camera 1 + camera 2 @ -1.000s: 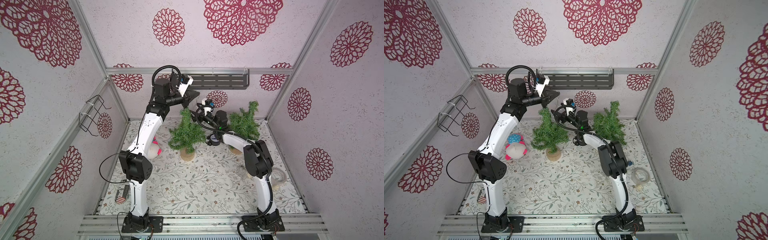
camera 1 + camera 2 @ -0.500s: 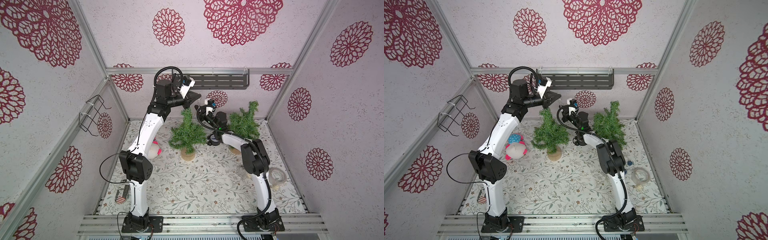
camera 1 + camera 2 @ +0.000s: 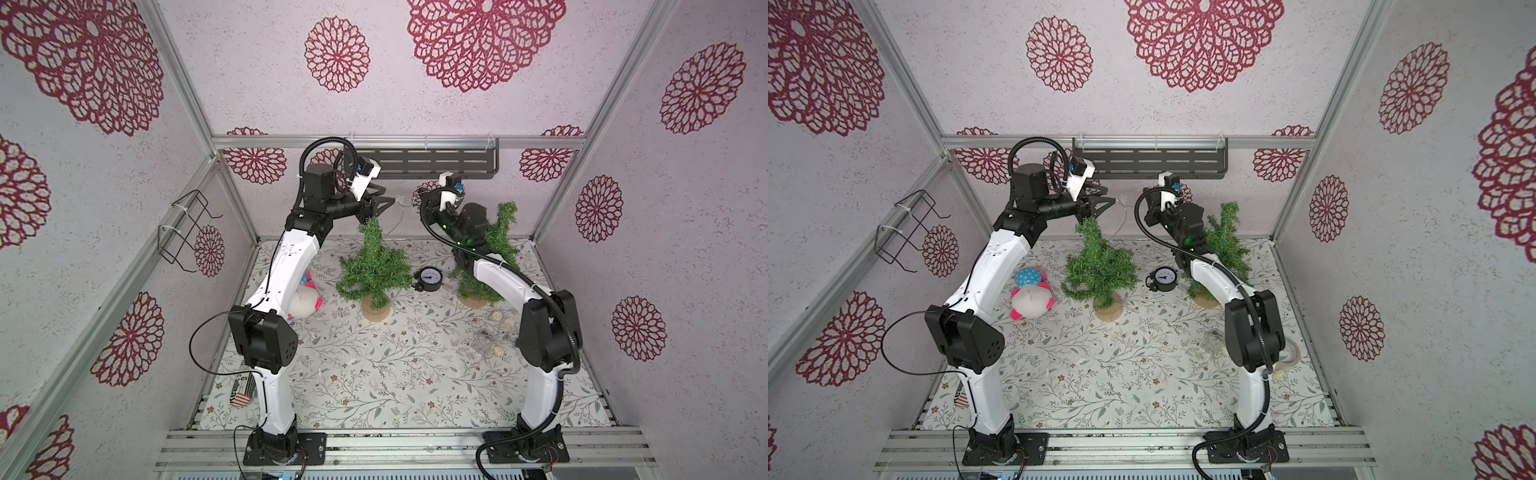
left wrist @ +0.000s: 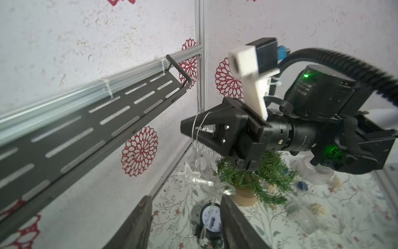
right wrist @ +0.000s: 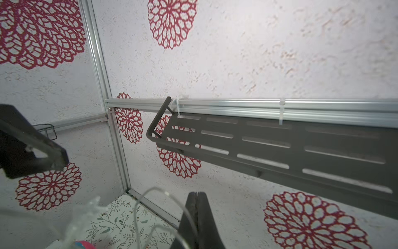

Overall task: Wrap string light around the christmas tree
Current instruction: Wrap the light string around the Christmas tree.

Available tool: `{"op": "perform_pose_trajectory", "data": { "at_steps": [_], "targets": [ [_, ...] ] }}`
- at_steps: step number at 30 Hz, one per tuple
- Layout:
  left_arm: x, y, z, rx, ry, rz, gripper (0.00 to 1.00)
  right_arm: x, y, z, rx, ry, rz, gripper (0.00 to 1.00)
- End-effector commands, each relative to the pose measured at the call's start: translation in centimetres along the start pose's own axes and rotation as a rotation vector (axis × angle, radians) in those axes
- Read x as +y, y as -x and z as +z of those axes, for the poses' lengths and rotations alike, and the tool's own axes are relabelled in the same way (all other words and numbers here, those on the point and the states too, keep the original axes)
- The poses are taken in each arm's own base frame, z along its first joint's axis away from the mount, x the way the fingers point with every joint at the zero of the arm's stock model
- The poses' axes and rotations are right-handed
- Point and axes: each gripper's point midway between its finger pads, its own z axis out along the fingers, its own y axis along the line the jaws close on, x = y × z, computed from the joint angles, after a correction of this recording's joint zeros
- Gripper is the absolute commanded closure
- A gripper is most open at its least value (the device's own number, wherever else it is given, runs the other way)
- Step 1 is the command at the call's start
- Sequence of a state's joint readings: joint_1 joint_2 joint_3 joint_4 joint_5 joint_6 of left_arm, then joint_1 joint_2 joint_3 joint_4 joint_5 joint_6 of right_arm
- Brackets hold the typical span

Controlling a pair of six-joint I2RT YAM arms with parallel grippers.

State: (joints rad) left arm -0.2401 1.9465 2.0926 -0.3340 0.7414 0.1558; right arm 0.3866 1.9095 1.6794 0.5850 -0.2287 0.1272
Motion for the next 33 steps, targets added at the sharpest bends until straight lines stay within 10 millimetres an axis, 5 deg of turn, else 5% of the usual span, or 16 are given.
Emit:
{"op": "perform_pose_trajectory", "data": {
  "at_steps": [1,9,16,22,25,30,33],
  "targets": [
    [1.0,1.7,-2.5,-0.01,0.086,0.028,0.39,0.5,3.9,-0.8,0.016,-0.016,-0.075,1.0],
    [2.6,0.2,-4.6,0.034,0.201,-0.031,0.34,2.3,8.8,-1.2,0.035,0.031,-0.084,1.0],
    [4.9,-0.9,-8.6,0.078,0.397,-0.176,0.35,5.7,12.7,-2.6,0.016,0.098,-0.105,1.0],
    [3.8,-2.5,-12.0,0.12,0.512,-0.258,0.35,6.7,15.8,-4.7,0.01,0.094,-0.131,1.0],
    [2.6,-2.5,-13.4,0.108,0.532,-0.299,0.35,7.3,16.1,-5.5,0.026,0.098,-0.121,1.0],
    [0.4,-2.6,-15.3,0.089,0.541,-0.339,0.35,3.8,11.7,-6.6,0.248,-0.106,-0.175,1.0],
    [-1.0,-3.4,-16.2,0.094,0.54,-0.388,0.36,4.3,11.7,-8.6,0.254,-0.096,-0.124,1.0]
  ]
}}
